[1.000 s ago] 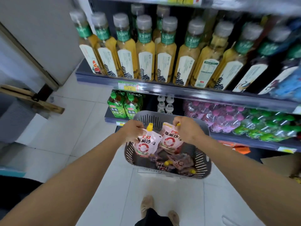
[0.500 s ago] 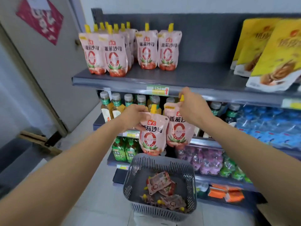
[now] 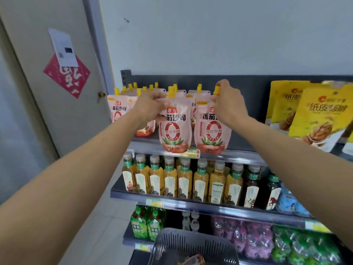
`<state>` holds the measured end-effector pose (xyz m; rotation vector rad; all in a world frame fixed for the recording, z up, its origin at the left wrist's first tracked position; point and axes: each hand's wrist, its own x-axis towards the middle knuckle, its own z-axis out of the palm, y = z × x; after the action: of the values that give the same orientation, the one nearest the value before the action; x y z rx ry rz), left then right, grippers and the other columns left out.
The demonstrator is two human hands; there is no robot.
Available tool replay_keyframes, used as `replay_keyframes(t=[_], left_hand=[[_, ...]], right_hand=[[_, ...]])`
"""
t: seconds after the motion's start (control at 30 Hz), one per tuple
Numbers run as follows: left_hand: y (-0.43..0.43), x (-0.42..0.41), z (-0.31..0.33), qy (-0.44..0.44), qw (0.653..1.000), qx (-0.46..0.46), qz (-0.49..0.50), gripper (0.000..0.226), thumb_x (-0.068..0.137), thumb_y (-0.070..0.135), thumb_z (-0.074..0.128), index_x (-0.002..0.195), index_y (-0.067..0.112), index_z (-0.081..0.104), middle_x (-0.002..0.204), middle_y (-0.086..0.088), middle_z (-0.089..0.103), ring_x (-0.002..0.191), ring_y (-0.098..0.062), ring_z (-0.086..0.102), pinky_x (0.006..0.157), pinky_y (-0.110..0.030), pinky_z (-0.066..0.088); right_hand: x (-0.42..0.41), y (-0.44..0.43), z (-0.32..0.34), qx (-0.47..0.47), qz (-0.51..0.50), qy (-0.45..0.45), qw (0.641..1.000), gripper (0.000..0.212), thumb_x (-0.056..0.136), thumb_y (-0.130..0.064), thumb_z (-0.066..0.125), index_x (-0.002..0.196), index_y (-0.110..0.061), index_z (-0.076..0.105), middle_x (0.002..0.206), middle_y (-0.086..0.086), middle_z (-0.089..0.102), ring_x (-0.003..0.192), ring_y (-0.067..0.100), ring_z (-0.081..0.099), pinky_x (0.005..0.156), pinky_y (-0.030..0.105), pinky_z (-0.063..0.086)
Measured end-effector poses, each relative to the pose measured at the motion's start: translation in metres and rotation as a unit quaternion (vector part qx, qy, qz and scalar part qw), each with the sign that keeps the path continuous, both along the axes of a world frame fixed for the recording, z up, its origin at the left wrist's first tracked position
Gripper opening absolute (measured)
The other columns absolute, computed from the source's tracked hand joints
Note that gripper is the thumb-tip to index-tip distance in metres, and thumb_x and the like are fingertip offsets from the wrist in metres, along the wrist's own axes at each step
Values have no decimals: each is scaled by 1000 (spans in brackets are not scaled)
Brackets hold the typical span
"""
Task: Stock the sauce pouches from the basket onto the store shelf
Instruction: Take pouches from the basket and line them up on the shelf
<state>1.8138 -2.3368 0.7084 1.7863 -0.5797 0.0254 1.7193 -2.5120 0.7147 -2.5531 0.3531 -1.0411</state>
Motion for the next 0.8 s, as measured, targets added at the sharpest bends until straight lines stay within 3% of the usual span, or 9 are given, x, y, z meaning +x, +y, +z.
replay_keyframes(t=[0.03,0.1,0.17,0.4,0.47,0.63,0.7,0.8], left_hand=[[-3,11,4,-7,1000,-2,3,17,91,6,55,108,4,58,103,-10,57,85,-19,60,56,-24,59],[-9,30,10,-23,1000,0,11,8,91,6,55,89,12,58,93,-8,59,86,-21,60,63,-28,60],[-18,51,11,-32,999,14,26,18,92,6,54,77,17,55,82,-2,56,84,-21,60,70,-33,59],[-49,112,-6,-38,997,64,32,13,92,3,50,82,10,52,80,-3,52,73,-14,55,75,-37,57],[-56,128,-14,-38,995,83,34,8,92,3,51,88,9,54,83,-5,54,80,-19,58,80,-44,58],[-66,156,-25,-16,997,70,40,18,94,5,48,80,15,55,86,-9,57,85,-24,59,83,-50,56],[-68,163,-28,-10,997,63,42,16,94,4,46,94,13,59,93,-9,61,86,-24,61,84,-50,56],[-70,169,-32,12,997,54,46,36,92,-2,47,126,11,51,108,-7,59,85,-19,59,84,-46,56]], right_hand=[[9,-1,2,-2,-2,1,1000,35,93,-4,46,127,-5,42,104,17,63,89,31,60,75,46,53],[29,-5,5,-1,-5,3,1000,36,93,-6,46,129,-5,41,106,17,62,92,32,60,76,46,51],[50,-9,6,5,-7,2,1000,38,93,-5,47,130,-6,40,106,16,61,92,32,60,76,45,52],[115,-26,-5,3,-23,32,999,38,89,1,45,126,-6,40,101,15,61,85,30,59,72,46,53],[131,-32,-11,7,-26,45,999,38,89,1,46,126,-6,40,101,16,61,86,31,60,73,48,54],[167,-45,-26,30,-11,56,998,35,90,0,46,124,-8,42,107,15,61,91,32,60,78,50,53],[175,-49,-31,52,-6,52,997,29,93,-6,45,122,-10,44,107,14,61,90,31,61,78,49,53],[177,-58,-34,71,-5,39,997,31,92,-19,53,122,-14,47,116,12,55,100,29,58,86,45,51]])
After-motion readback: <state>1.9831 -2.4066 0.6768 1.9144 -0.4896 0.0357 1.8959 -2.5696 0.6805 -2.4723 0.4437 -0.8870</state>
